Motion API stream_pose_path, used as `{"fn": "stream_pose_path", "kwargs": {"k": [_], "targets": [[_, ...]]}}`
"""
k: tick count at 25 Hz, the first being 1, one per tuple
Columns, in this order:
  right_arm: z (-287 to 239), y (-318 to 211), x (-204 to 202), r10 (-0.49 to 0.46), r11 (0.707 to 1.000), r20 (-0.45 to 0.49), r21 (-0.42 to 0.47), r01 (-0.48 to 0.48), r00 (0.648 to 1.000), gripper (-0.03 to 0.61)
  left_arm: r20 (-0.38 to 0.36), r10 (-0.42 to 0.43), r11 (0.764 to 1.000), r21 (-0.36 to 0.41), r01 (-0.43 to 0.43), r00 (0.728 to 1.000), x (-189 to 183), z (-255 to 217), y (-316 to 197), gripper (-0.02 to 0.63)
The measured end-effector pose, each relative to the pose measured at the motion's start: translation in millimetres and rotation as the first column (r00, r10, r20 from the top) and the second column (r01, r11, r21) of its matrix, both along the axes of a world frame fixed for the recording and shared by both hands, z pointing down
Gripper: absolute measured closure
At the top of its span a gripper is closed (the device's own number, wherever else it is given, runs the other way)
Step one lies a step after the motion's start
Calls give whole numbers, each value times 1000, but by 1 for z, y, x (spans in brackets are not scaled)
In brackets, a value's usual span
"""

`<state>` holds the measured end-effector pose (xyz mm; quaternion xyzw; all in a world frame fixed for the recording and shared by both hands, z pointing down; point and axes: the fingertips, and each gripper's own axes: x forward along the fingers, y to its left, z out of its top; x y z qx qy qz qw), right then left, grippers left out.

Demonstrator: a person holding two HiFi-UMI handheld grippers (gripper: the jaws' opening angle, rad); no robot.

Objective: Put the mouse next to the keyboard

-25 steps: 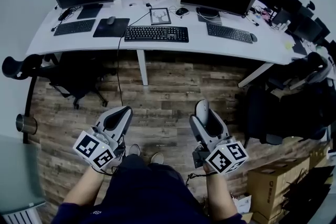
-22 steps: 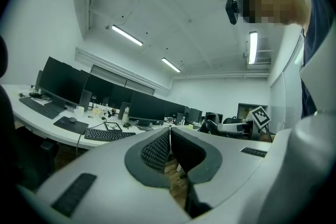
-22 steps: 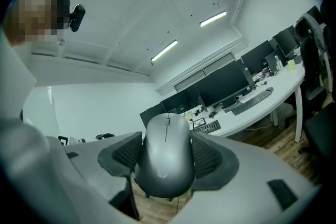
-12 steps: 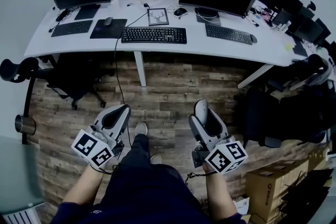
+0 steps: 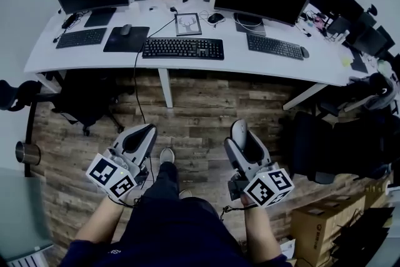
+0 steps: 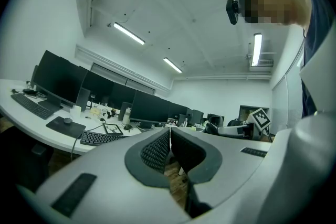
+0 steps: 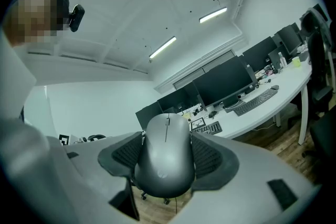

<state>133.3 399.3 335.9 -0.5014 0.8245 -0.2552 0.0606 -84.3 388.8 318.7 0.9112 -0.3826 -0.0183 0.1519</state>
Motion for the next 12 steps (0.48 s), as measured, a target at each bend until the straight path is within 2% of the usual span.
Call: {"fn": "stream_pose_path", "kwargs": {"k": [12], "targets": [[9, -76, -30, 13, 1000, -9, -23, -13, 1000, 281, -5, 23, 999, -25, -23, 1000, -27, 10, -79, 583]]}}
